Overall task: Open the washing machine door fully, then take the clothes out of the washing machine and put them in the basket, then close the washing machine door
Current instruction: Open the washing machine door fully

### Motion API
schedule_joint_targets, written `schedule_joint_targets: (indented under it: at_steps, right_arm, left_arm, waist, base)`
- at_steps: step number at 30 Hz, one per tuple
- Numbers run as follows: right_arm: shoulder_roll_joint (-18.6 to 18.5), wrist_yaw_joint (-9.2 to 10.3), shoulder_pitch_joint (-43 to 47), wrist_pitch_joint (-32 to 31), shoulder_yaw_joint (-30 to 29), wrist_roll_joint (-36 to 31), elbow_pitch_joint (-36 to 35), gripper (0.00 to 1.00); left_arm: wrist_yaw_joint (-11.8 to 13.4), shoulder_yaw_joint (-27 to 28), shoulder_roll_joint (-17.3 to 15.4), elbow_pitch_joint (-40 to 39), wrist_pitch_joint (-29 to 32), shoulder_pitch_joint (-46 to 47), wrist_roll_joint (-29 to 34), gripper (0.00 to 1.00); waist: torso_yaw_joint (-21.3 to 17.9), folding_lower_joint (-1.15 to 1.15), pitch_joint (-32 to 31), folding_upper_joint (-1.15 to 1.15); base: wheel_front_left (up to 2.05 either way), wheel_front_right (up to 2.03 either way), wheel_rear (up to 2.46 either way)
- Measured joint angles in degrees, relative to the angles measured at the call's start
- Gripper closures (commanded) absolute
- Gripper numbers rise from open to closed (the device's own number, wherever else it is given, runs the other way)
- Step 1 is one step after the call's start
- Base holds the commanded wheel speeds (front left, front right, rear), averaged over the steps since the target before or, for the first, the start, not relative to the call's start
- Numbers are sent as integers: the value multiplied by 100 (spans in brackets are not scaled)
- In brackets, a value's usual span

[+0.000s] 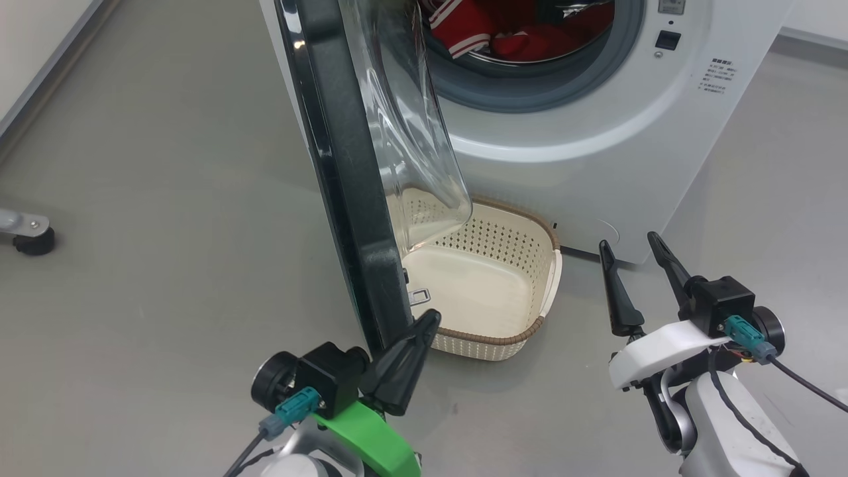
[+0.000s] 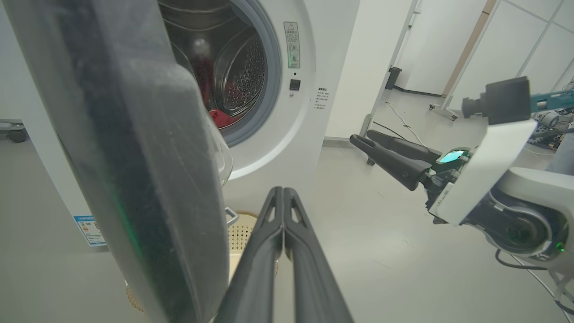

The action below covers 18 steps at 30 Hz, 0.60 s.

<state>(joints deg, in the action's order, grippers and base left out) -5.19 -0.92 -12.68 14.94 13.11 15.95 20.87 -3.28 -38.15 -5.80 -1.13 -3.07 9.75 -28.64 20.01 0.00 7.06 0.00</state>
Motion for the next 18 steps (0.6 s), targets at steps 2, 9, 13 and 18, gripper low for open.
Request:
schedule_joint_targets:
  at_steps: [2, 9, 13, 18]
  right_arm:
    - [4, -4, 0, 0, -2, -9, 2, 0]
    - [33, -54, -1, 0, -32, -101, 25, 0]
    - [57, -55, -1, 0, -58, -109, 36, 0]
    - [66, -79, -1, 0, -111, -147, 49, 0]
  left_arm:
    - [13, 43, 0, 29, -4, 7, 0, 100]
    - [105, 210, 3, 179, -67, 91, -1, 100]
    - [132, 253, 14, 244, -111, 95, -1, 100]
    - [199, 320, 27, 314, -158, 96, -8, 100]
  waist:
    - [0, 0, 5, 0]
    - [-26, 0, 21, 0]
    - [-40, 0, 28, 0]
    - [-39, 0, 37, 0]
  base:
    - [0, 0, 0]
    - [0, 0, 0]
    - [0, 0, 0]
    - [0, 0, 0]
